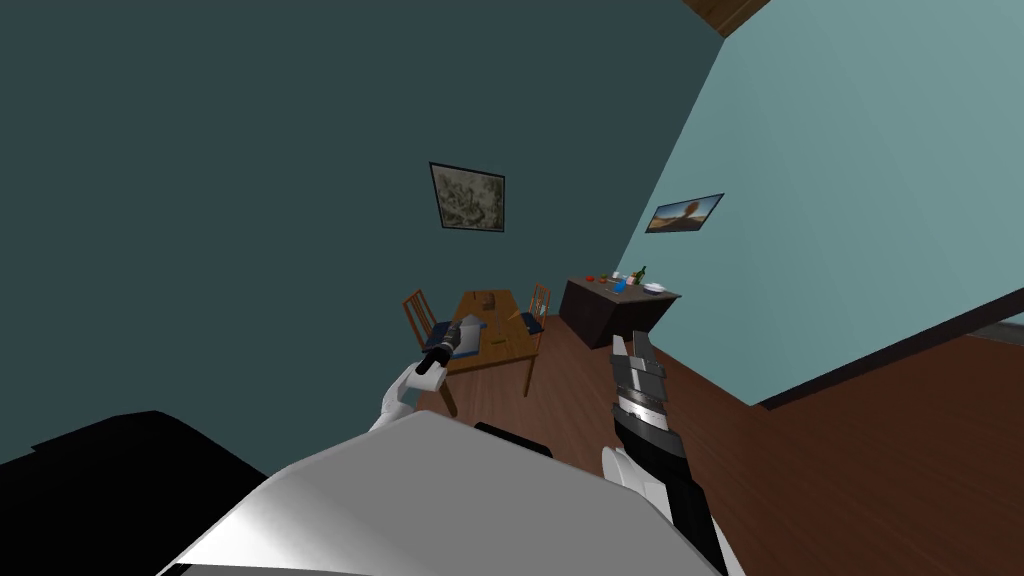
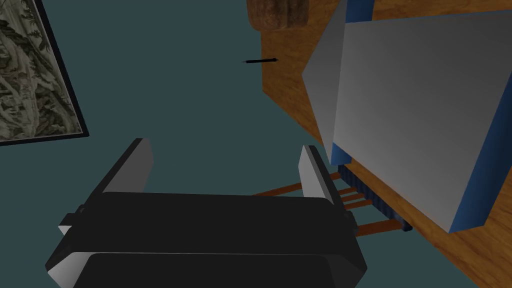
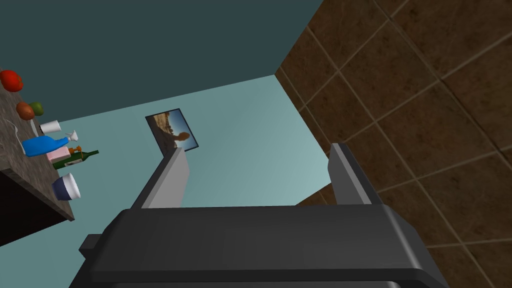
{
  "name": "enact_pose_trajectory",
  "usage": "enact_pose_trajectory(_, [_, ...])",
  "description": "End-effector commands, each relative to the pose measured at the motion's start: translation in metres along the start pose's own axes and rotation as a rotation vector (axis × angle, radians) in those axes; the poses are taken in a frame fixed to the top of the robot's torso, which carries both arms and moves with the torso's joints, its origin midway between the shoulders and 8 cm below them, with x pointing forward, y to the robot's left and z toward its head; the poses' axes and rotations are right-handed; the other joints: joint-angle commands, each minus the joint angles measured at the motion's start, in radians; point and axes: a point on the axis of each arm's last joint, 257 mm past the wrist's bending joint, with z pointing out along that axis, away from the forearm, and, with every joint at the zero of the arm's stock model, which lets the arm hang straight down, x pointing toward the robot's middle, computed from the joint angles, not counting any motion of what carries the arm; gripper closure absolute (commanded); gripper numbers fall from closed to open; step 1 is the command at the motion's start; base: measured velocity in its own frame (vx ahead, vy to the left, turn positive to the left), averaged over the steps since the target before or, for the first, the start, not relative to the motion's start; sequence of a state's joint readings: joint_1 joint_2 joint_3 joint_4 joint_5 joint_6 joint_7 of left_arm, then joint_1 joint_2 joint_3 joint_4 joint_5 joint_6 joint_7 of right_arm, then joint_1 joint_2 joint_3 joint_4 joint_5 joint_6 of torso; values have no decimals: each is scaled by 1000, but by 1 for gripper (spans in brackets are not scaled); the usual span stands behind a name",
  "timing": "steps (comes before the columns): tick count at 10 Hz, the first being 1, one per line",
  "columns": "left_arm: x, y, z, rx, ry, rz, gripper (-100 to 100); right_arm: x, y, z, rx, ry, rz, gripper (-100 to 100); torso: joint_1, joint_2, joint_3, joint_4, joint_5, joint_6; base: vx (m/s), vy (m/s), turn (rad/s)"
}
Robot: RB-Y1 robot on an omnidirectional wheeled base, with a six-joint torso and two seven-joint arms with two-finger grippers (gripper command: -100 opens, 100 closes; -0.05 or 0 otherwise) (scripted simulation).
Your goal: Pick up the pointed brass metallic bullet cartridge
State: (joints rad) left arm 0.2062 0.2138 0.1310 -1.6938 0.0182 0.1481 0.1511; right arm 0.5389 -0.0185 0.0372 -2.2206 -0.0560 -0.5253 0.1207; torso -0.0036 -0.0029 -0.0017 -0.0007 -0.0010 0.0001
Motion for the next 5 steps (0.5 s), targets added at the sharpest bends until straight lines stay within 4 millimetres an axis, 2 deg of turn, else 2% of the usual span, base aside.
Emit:
enact_pose_trajectory(1, [-6,14,11,-56,-14,-14,-100,0,0,0,0,0,0,0,0,0,0,0,0,0,46,-65,45])
enact_pose_trajectory(5, [-18,63,23,-196,-49,-42,-100,0,0,0,0,0,0,0,0,-1,0,0,0,0,40,-65,29])
